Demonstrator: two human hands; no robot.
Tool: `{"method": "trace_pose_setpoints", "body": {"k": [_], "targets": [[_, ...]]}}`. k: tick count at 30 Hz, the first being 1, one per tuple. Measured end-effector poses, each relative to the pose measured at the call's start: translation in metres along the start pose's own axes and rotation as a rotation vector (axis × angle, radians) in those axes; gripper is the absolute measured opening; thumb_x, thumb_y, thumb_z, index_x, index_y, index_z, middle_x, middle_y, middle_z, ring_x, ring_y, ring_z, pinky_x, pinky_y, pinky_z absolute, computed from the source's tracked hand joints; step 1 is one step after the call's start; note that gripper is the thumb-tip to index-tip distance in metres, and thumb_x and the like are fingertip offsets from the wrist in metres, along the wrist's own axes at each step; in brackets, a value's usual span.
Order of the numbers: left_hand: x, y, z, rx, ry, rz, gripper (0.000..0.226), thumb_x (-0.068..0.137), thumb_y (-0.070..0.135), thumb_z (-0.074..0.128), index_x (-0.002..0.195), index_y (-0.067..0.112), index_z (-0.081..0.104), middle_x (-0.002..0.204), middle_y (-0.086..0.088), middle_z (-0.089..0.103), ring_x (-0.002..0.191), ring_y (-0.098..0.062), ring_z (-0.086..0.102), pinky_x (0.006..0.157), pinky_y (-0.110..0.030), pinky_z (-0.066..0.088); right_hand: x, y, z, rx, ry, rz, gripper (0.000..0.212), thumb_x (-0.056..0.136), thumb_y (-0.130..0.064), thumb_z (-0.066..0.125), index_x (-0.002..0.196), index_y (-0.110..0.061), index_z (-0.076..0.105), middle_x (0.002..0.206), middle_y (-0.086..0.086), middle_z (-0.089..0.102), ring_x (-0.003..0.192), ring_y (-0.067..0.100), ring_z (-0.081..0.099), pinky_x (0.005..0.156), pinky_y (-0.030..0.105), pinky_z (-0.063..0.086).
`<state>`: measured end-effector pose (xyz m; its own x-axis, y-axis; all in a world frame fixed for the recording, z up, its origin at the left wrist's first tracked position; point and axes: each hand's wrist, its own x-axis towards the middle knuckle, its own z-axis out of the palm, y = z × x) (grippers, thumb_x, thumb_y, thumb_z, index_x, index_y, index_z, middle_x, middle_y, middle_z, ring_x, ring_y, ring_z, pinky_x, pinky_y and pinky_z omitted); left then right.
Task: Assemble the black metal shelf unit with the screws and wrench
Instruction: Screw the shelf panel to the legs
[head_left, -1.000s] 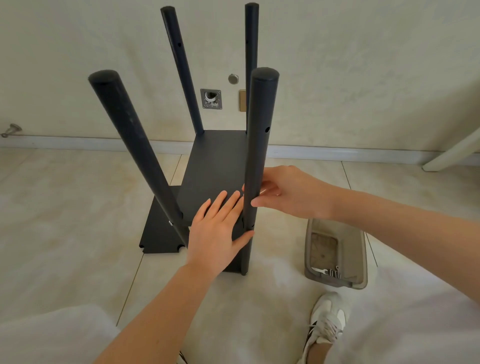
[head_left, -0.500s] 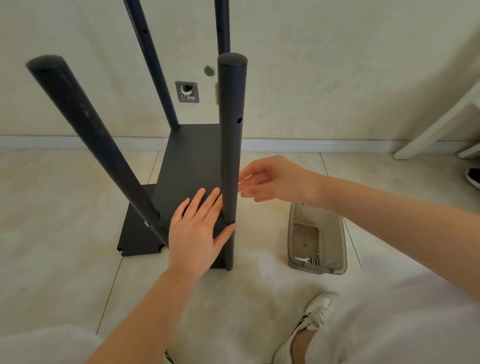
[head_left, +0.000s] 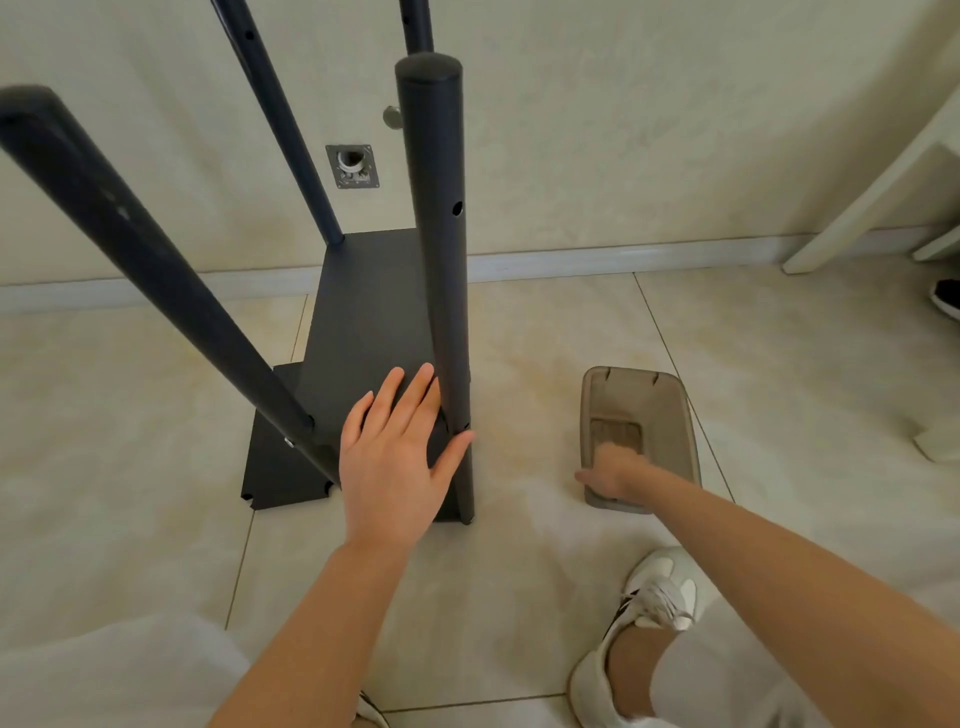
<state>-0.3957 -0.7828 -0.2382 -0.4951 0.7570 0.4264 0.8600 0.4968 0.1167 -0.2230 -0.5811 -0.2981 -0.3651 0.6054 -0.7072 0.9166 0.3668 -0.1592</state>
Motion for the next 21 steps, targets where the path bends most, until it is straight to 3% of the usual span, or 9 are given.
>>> {"method": "trace_pose_setpoints", "body": {"k": [2,5,7,11,17,21], "targets": [[0.0,0.0,-0.001,-0.006,-0.005,-0.001,0.057,0.095,0.058,0.05,0.135,0.02,0.064,0.145,0.003,0.057,0.144,-0.021,0.042,0.118,-0.041,0.025,0.007,0.003,0.015,-0.006,-0.004,0.025,0.039,0.105,-0.039,0.04,0.118,-0.004,0.051,0.129,0.018,0.056,0.119,0.033,0.052,0.093,0.036,0.038],[0.0,0.001,-0.002,-0.013,-0.012,-0.006,0.058,0.095,0.058,0.049,0.136,0.02,0.063,0.146,0.003,0.057,0.144,-0.02,0.041,0.118,-0.043,0.029,0.011,-0.002,0.026,0.062,0.016,0.05,0.043,0.105,-0.031,0.041,0.134,0.001,0.041,0.139,0.021,0.049,0.124,0.036,0.051,0.093,0.035,0.043],[-0.001,0.001,-0.001,-0.016,-0.008,-0.008,0.058,0.095,0.058,0.05,0.135,0.019,0.064,0.145,0.002,0.057,0.144,-0.021,0.042,0.118,-0.044,0.03,0.012,-0.004,0.032,0.077,0.054,0.048,0.038,0.105,-0.019,0.042,0.136,0.003,0.038,0.137,0.022,0.05,0.122,0.037,0.053,0.096,0.038,0.045],[-0.001,0.001,0.0,-0.009,0.004,-0.007,0.056,0.095,0.058,0.051,0.133,0.019,0.065,0.145,0.001,0.058,0.143,-0.022,0.043,0.118,-0.044,0.03,0.009,0.0,0.045,0.01,0.19,0.013,0.02,0.099,-0.005,0.045,0.119,-0.003,0.05,0.121,0.018,0.058,0.11,0.037,0.058,0.097,0.048,0.048],[-0.001,0.001,0.002,0.01,0.026,0.005,0.054,0.096,0.056,0.053,0.131,0.019,0.067,0.144,0.001,0.058,0.143,-0.022,0.043,0.118,-0.042,0.027,0.001,-0.002,0.067,-0.018,0.267,-0.129,0.01,0.1,-0.008,0.049,0.106,-0.007,0.056,0.105,0.014,0.065,0.094,0.034,0.062,0.08,0.039,0.053],[-0.001,0.001,0.001,0.007,0.033,0.008,0.053,0.096,0.056,0.053,0.131,0.019,0.067,0.144,0.0,0.059,0.143,-0.022,0.044,0.117,-0.041,0.027,-0.004,-0.009,0.083,-0.014,0.259,-0.285,0.019,0.101,-0.022,0.051,0.114,-0.012,0.058,0.108,0.012,0.067,0.097,0.033,0.063,0.076,0.037,0.05]]}}
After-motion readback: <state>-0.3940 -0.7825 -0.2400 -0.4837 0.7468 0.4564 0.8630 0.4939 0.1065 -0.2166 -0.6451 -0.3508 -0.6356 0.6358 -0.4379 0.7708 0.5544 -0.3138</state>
